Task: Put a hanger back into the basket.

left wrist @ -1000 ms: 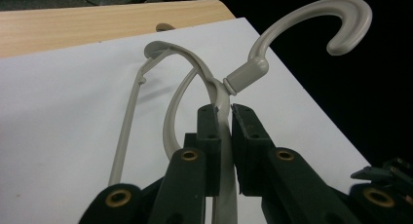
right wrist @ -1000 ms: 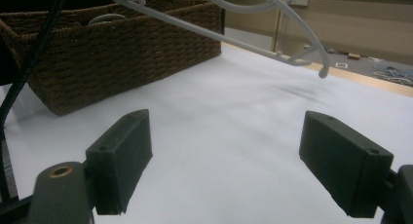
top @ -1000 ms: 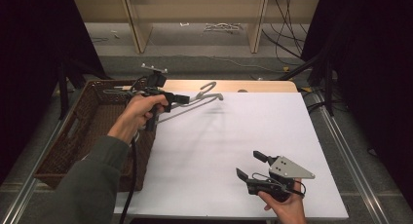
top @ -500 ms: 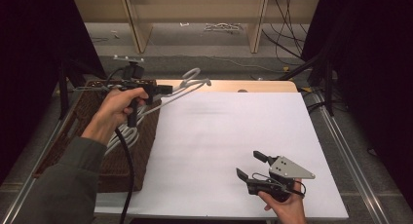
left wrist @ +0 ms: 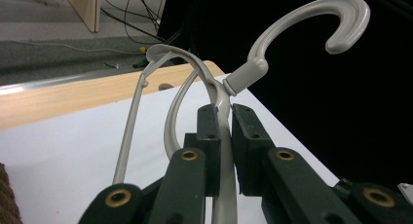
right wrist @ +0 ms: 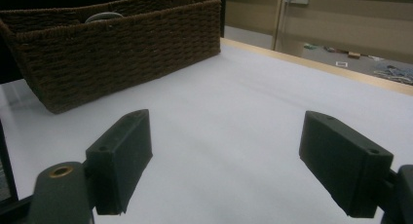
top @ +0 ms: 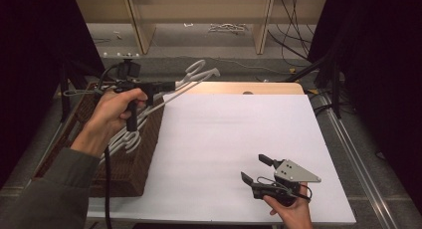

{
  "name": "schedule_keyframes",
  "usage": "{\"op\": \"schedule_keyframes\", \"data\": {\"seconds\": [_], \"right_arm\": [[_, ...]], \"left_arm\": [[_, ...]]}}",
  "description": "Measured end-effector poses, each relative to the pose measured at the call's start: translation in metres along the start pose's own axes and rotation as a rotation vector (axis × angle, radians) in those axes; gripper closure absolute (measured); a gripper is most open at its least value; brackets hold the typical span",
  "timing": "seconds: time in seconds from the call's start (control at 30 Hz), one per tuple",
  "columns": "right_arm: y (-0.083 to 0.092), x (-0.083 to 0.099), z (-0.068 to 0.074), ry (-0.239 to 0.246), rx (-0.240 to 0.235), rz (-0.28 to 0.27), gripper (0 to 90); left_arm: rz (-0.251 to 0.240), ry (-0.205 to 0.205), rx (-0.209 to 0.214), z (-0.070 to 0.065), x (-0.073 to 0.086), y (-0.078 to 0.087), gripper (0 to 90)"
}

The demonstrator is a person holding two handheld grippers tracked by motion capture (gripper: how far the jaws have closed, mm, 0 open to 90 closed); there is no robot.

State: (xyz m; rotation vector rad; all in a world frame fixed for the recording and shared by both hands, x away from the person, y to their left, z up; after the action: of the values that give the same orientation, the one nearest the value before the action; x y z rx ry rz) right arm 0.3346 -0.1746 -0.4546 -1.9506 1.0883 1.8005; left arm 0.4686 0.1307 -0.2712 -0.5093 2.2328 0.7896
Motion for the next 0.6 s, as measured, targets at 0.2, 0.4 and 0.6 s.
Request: {"op": "schedule_keyframes", "data": {"seconds": [0.2,0.4,0.6], "right_arm": [[0.002,0.000,0.000,-0.013,0.002,0.012,20.5],[0.002,0.001,0.001,-0.008,0.000,0.032,20.5],[-0.001,0.002,0.001,-0.021,-0.010,0.017,20.5]], "left_arm": [[-0.035,0.004,-0.028,0.011,-0.005,0.025,82.4],[-0.073,0.022,-0.069,0.039,-0.004,0.059,82.4],[-0.100,0.039,-0.098,0.066,0.005,0.094,82.4]]}}
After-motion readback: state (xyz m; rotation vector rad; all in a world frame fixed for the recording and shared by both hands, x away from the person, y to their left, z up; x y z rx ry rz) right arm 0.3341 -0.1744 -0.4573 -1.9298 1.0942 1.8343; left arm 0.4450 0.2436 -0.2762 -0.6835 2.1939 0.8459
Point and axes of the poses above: each handheld gripper's, and its own axes: y roughly backward along the jaws, x roughly out of its underside, z roughly to its left, the point moved 6 cm from there along -y, roughly forward along the jaws, and after that the axes turned 13 degrees about y, right-handed, at the moved point
